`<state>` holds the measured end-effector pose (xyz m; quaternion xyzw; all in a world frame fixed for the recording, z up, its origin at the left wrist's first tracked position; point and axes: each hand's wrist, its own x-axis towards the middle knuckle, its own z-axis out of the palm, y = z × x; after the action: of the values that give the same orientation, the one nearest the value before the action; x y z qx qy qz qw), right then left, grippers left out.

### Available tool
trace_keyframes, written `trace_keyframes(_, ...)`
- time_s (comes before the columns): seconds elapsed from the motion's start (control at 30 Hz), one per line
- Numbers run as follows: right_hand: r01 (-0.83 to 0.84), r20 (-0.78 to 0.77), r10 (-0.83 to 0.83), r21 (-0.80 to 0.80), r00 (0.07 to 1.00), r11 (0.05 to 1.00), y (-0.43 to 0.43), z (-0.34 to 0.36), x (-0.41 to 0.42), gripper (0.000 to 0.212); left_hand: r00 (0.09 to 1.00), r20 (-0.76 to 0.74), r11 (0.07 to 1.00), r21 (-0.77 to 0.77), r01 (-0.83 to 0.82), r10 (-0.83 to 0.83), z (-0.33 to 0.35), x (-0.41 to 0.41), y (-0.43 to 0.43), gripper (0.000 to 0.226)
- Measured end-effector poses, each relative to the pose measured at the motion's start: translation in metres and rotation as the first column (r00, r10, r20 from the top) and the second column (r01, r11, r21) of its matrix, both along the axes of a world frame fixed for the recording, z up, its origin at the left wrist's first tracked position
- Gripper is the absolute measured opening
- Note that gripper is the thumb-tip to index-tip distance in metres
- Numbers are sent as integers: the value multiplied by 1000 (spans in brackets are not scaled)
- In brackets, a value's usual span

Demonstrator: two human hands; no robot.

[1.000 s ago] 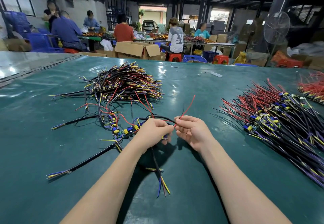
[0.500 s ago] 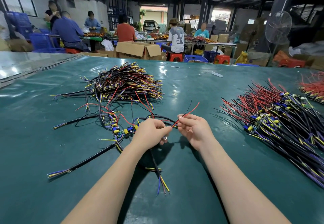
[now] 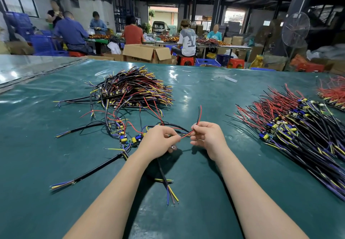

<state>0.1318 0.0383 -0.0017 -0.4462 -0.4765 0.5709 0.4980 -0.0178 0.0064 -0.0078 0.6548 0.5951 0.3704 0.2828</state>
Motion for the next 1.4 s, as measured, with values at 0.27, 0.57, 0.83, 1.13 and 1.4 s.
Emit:
trace_keyframes(0.27, 94, -215, -101, -44, 971, 995, 2, -1, 4, 21, 978, -208, 998, 67, 11, 3, 4, 6, -2, 29)
trace_keyframes(0.57, 126, -164, -119, 31, 979, 992, 3, 0, 5, 23, 940, -330, 994, 45, 103, -82, 9, 7, -4, 14)
trace_keyframes(0.83, 102, -249, -112, -55, 962, 993, 5, 0, 8, 23, 993, -1, 988, -103, 118, -119, 8, 5, -1, 25)
trace_keyframes(1.13, 255, -233, -234, 66, 944, 965, 4, -3, 2, 22, 995, 88, 998, -42, 43, -39, 4, 8, 0, 22)
trace_keyframes(1.4, 320, -334, -295, 21, 895, 947, 11, -5, 13, 24, 987, 120, 986, -114, 123, -109, 2, 6, -3, 22)
